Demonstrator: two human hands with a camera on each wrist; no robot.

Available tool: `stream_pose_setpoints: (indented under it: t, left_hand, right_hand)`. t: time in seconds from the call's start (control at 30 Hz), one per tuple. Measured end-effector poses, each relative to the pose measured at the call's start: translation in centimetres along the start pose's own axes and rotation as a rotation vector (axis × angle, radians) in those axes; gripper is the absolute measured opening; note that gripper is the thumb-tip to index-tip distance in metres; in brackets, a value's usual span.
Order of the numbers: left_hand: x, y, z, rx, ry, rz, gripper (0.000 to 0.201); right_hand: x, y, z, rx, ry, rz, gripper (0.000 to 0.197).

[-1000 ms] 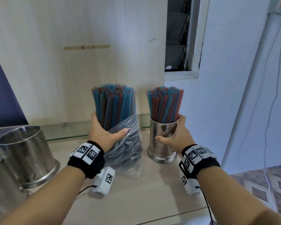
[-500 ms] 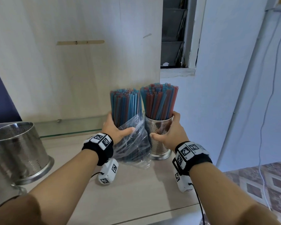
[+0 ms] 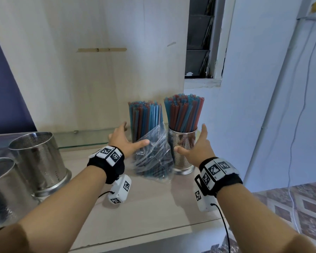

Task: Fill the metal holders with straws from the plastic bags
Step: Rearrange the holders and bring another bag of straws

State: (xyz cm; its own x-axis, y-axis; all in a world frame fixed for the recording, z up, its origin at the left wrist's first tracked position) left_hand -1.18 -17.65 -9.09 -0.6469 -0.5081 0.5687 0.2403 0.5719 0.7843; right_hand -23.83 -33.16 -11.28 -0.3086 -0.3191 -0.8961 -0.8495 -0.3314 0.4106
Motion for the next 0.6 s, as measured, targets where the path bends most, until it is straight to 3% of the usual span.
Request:
stream_pose_setpoints:
  t: [0.1, 0.17, 0.3, 0.4, 0.53, 0.6]
  left_hand:
    - [-0.3, 2.7, 1.5, 0.102, -0.049, 0.003, 0.108]
    - [-0.6, 5.1, 3.1, 0.190, -0.112, 0.009, 0.094]
    - [-2.6, 10.1, 7.0, 0.330, -0.185, -0.001, 0.074]
    - [-5.5, 14.6, 10.2, 0.451, -0.172, 0.003, 0.071]
    - [-10.7, 20.4, 14.6, 0.616, -0.063, -0.127, 0.059]
    - [-13.3, 21.9, 15.4, 0.622, 0.006, -0.243, 0.054]
  right_hand:
    - [-1.9, 0.1, 3.2, 0.130, 0.085, 0.056, 0.098]
    - [-4.0, -1.1, 5.6, 0.098, 0.230, 0.018, 0.073]
    - [-7.4, -6.5, 8.7, -0.265, 0.399, 0.076, 0.036]
    - [-9.7, -10.7, 10.6, -0.468, 0.510, 0.089, 0.008]
    - [-11.8, -16.3, 12.8, -0.621, 0.557, 0.111, 0.012]
    - [-13.1, -18.9, 13.4, -0.663, 0.594, 0.116, 0.013]
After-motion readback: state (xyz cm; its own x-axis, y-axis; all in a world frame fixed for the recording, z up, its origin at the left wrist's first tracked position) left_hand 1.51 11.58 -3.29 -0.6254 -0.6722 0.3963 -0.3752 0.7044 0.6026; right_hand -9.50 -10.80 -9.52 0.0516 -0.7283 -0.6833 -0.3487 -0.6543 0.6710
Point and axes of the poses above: each hand's wrist, its own z-axis away from the middle knuckle, its own y-axis out of the back of the hand, x = y × z, the point moved 7 cm from there along -z, towards the middle knuckle, and after that the axes turned 13 degrees about -z, right-handed, at the moved point
